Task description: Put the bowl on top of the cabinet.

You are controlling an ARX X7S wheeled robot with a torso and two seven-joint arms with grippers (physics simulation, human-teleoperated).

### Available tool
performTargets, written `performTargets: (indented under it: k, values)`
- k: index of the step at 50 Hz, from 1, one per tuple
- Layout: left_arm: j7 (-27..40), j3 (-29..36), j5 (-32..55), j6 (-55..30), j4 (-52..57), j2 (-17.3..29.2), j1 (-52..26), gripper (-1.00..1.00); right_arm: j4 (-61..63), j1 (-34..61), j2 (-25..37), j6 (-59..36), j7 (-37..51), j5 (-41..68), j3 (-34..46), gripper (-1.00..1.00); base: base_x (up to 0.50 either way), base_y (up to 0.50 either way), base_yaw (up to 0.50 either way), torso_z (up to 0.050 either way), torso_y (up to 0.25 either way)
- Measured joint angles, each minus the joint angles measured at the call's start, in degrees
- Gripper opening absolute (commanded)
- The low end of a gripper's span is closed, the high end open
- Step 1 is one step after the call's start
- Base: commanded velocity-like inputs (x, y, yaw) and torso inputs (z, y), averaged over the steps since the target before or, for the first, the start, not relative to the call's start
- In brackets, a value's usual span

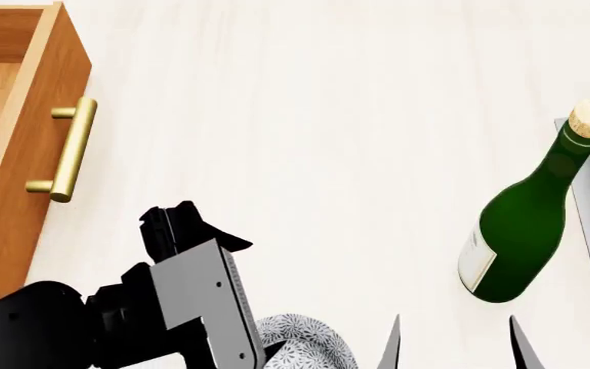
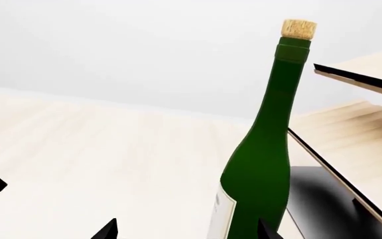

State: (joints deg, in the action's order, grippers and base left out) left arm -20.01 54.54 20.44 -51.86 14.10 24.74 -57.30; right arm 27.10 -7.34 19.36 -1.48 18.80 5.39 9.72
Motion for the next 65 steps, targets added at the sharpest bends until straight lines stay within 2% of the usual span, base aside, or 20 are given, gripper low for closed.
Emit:
performTargets:
  k: [30, 47, 48, 53, 65]
  values:
    - [-5.4, 9.5, -0.4, 6.3, -7.1, -0.4, -3.3, 1.0, -0.9, -0.3, 0.7, 0.7, 0.0, 1.4, -0.2, 1.0, 0.0, 0.0, 0.0, 0.0, -0.002]
    - [-6.9, 11.6, 2.3, 9.3, -11.4, -1.0, -5.8, 1.0, -1.5, -0.4, 1.0, 1.2, 0.2, 1.7, -0.1, 1.0, 0.0, 0.0, 0.0, 0.0, -0.008]
    - [-6.9, 11.7, 2.5, 9.6, -11.6, -1.0, -5.8, -1.0, -1.5, -0.4, 1.1, 1.3, 0.2, 1.7, -0.1, 1.0, 0.0, 0.0, 0.0, 0.0, -0.01]
    - [-7.9, 12.6, 4.5, 10.7, -12.1, -1.1, -5.4, -1.0, -1.6, -0.5, 1.2, 1.4, 0.3, 1.8, 0.0, 1.0, 0.0, 0.0, 0.0, 0.0, -0.007]
    - [-7.5, 12.5, 0.3, 13.2, -12.2, -1.5, -4.7, -1.0, -1.4, -0.5, 1.3, 1.3, 0.4, 1.8, 0.3, 1.0, 0.0, 0.0, 0.0, 0.0, -0.006]
